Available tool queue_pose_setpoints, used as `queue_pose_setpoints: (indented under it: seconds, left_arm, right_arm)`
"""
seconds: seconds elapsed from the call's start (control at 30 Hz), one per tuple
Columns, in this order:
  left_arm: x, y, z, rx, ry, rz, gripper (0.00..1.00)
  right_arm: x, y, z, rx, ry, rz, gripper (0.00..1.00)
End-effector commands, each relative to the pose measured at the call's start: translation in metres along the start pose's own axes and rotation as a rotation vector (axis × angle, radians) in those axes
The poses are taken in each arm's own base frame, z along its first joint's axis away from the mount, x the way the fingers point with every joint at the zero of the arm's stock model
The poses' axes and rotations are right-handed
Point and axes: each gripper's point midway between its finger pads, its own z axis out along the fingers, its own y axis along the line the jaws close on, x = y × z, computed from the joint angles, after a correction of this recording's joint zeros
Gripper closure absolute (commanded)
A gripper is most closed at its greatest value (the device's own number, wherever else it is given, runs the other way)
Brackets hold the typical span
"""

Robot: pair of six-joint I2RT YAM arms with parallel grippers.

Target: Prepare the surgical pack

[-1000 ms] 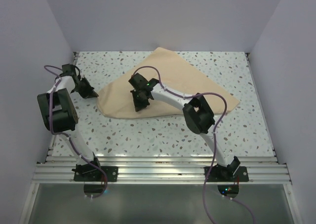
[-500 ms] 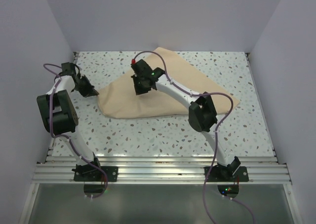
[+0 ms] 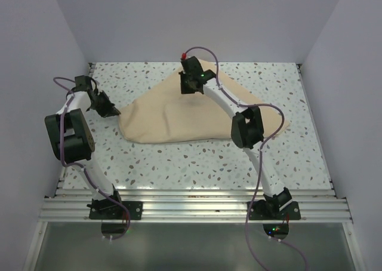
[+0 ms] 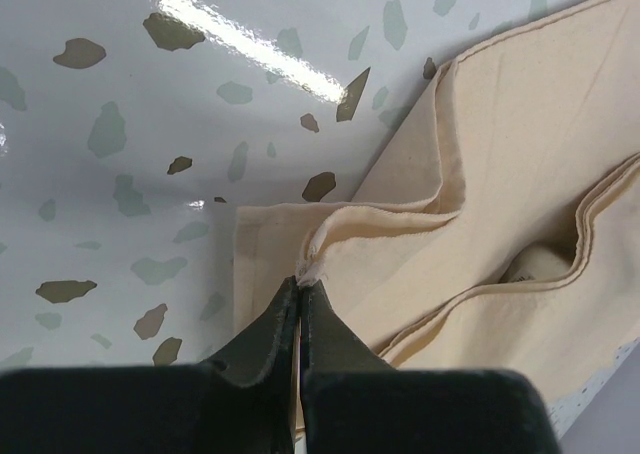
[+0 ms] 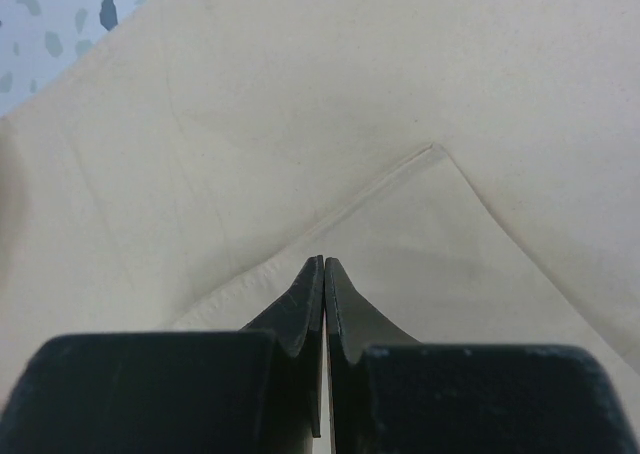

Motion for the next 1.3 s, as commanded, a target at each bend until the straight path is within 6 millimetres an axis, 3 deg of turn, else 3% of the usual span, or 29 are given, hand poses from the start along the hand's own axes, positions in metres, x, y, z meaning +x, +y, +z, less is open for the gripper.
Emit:
queue_pose_setpoints:
  seconds: [0.0,0.2,0.37,0.43,0.53,0.67,0.73,0.77,0.83,0.9,1.0,1.03,1.1,1.27]
  left_arm:
    - [-0.009,-0.021,-0.019,0.056,-0.044,0.015,1.0]
    - [-0.006,-0.022,-0.025,0.054,-0.049,0.019,1.0]
    - [-0.007,-0.028,-0.036,0.066,-0.066,0.02,1.0]
    - [-0.008,-0.033,-0.042,0.079,-0.075,0.021,1.0]
    - [-0.008,-0.038,-0.048,0.094,-0.085,0.026,1.0]
    - [-0.004,-0.029,-0.043,0.056,-0.076,0.032,1.0]
    - [-0.001,-0.016,-0.035,0.009,-0.073,0.035,0.86]
    - [0.0,-0.01,-0.033,-0.011,-0.071,0.032,0.7]
    - [0.001,0.003,-0.023,-0.058,-0.064,0.031,0.48]
    - [0.002,0.017,-0.015,-0.104,-0.05,0.019,0.38]
    - [-0.002,0.027,-0.011,-0.15,-0.054,0.024,0.31]
    - [-0.005,0.031,-0.01,-0.171,-0.061,0.027,0.27]
    - [-0.009,0.035,-0.009,-0.196,-0.06,0.028,0.25]
    - [-0.012,0.052,-0.002,-0.27,-0.05,0.026,0.24]
  right_arm:
    - [0.0,0.013,0.005,-0.006,-0.024,-0.045,1.0]
    - [0.026,-0.031,0.032,0.111,0.047,-0.007,1.0]
    - [0.055,-0.092,0.052,0.254,0.145,0.054,1.0]
    - [0.055,-0.108,0.051,0.294,0.153,0.062,1.0]
    - [0.047,-0.118,0.047,0.295,0.134,0.079,1.0]
    - [0.012,-0.091,0.037,0.178,0.055,0.074,1.0]
    - [-0.01,-0.073,0.022,0.115,0.012,0.093,1.0]
    - [-0.019,-0.066,0.016,0.094,-0.009,0.11,1.0]
    - [-0.045,-0.048,-0.012,0.049,-0.067,0.11,1.0]
    - [-0.076,-0.031,-0.051,0.012,-0.145,0.105,1.0]
    - [-0.089,-0.021,-0.082,-0.024,-0.174,0.099,1.0]
    - [-0.095,-0.016,-0.101,-0.035,-0.187,0.095,1.0]
    - [-0.094,-0.012,-0.115,-0.052,-0.181,0.1,1.0]
    - [-0.057,0.021,-0.127,-0.134,-0.074,0.105,1.0]
